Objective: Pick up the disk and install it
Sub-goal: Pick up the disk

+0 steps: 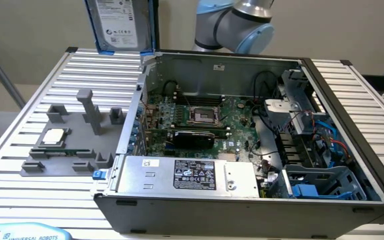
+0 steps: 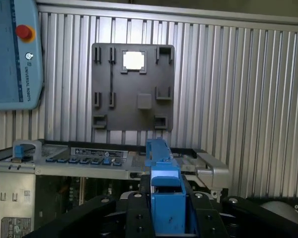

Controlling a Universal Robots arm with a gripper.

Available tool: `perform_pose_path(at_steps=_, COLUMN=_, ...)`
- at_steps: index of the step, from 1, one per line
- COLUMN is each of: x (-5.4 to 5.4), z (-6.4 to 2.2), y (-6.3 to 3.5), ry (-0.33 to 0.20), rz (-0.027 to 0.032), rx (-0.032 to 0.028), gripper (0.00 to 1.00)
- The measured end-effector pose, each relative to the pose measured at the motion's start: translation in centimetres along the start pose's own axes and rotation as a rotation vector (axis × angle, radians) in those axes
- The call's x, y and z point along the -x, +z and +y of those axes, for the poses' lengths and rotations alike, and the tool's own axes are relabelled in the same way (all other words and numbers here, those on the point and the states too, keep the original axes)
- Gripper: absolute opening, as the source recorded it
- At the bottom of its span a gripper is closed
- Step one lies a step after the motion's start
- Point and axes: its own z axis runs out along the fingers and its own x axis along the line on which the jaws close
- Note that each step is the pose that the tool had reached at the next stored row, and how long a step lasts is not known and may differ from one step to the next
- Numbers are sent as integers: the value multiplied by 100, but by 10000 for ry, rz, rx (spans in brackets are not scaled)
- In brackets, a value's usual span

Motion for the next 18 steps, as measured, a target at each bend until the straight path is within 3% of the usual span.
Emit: perform_pose_path(at_steps=18, x=-326, z=-804, y=-34, ry=-1, rz=-35, rx=-1, gripper=33)
